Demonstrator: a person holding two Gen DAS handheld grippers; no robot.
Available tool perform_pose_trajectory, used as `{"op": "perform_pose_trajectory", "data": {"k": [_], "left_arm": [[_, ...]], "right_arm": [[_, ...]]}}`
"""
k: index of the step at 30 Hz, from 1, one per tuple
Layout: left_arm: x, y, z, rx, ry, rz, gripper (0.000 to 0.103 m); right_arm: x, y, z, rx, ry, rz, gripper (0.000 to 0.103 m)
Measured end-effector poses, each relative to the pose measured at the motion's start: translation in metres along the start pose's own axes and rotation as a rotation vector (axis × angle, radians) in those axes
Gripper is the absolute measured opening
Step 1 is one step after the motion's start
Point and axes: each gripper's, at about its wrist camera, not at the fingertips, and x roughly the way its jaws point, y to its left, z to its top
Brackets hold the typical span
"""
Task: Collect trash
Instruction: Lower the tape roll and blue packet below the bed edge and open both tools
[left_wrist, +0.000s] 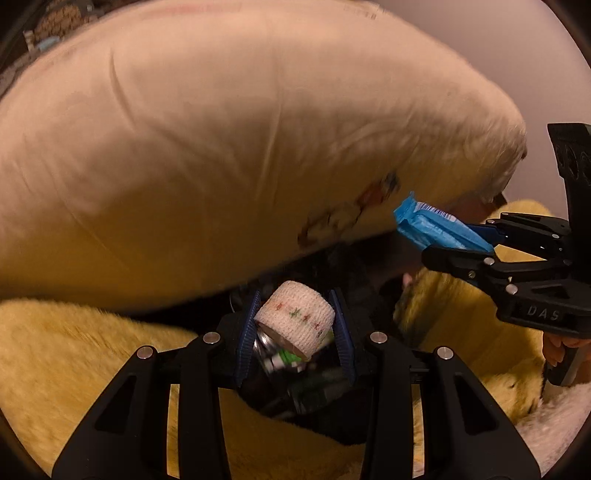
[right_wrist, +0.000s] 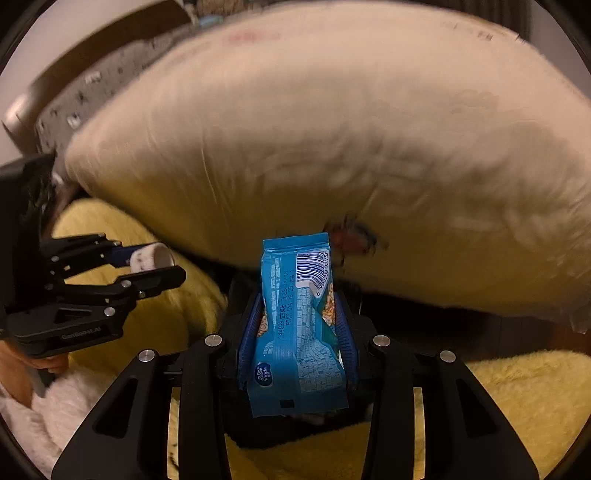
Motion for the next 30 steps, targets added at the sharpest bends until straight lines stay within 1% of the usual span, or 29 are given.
{"op": "perform_pose_trajectory", "data": {"k": [4, 7, 10, 12, 13, 14, 15, 16, 18, 19, 20, 21, 22, 23, 24, 25, 26, 27, 28, 30], "left_arm": [[0.019, -0.003, -0.005, 0.028, 0.079, -0.008, 0.036], [0.028, -0.008, -0.006, 0.059, 0.119, -0.001, 0.037], [0.033, -0.011, -0.008, 0.068, 0.137, -0.005, 0.038], [0.034, -0.013, -0.011, 0.063, 0.141, -0.002, 0.045], [0.033, -0.011, -0.012, 0.060, 0.138, 0.002, 0.052], [0.032, -0.010, -0.012, 0.055, 0.132, 0.009, 0.058], [0.031, -0.010, -0.009, 0.052, 0.127, 0.016, 0.061], [0.029, -0.009, -0.009, 0.053, 0.120, 0.027, 0.065], [0.021, -0.009, -0.007, 0.062, 0.103, 0.048, 0.071], [0.013, -0.009, -0.005, 0.067, 0.081, 0.065, 0.076], [0.007, -0.007, -0.004, 0.069, 0.062, 0.077, 0.081], [-0.001, -0.007, -0.002, 0.071, 0.037, 0.092, 0.083], [-0.012, -0.007, 0.001, 0.070, 0.002, 0.109, 0.087], [-0.024, -0.006, 0.007, 0.068, -0.036, 0.122, 0.090], [-0.039, -0.007, 0.011, 0.064, -0.086, 0.134, 0.091], [-0.049, -0.007, 0.013, 0.063, -0.120, 0.146, 0.092], [-0.065, -0.009, 0.017, 0.065, -0.174, 0.170, 0.093], [-0.076, -0.011, 0.020, 0.064, -0.215, 0.188, 0.093], [-0.095, -0.013, 0.024, 0.058, -0.282, 0.209, 0.095], [-0.117, -0.016, 0.030, 0.046, -0.358, 0.225, 0.095]], "right_arm": [[0.024, -0.001, -0.007, 0.024, 0.076, -0.019, 0.040], [0.028, -0.002, -0.008, 0.041, 0.088, -0.013, 0.040], [0.028, 0.000, -0.006, 0.048, 0.085, -0.010, 0.042], [0.027, -0.003, -0.003, 0.063, 0.077, -0.004, 0.045], [0.027, -0.004, 0.000, 0.068, 0.069, -0.003, 0.050], [0.023, -0.005, 0.002, 0.073, 0.051, -0.007, 0.053], [0.019, -0.007, 0.003, 0.075, 0.038, -0.011, 0.058], [0.013, -0.007, 0.005, 0.078, 0.021, -0.017, 0.062], [0.002, -0.014, 0.008, 0.086, -0.007, -0.027, 0.066], [-0.006, -0.016, 0.010, 0.091, -0.030, -0.033, 0.072], [-0.013, -0.020, 0.012, 0.095, -0.055, -0.041, 0.076], [-0.021, -0.021, 0.014, 0.098, -0.079, -0.049, 0.083], [-0.033, -0.020, 0.019, 0.102, -0.120, -0.057, 0.091], [-0.044, -0.020, 0.022, 0.107, -0.162, -0.061, 0.093], [-0.054, -0.020, 0.024, 0.114, -0.201, -0.066, 0.098], [-0.070, -0.019, 0.026, 0.123, -0.260, -0.076, 0.099], [-0.083, -0.017, 0.029, 0.127, -0.311, -0.084, 0.099], [-0.092, -0.015, 0.031, 0.129, -0.344, -0.090, 0.099], [-0.109, -0.011, 0.032, 0.134, -0.409, -0.112, 0.099], [-0.128, 0.001, 0.033, 0.129, -0.488, -0.156, 0.099]]}}
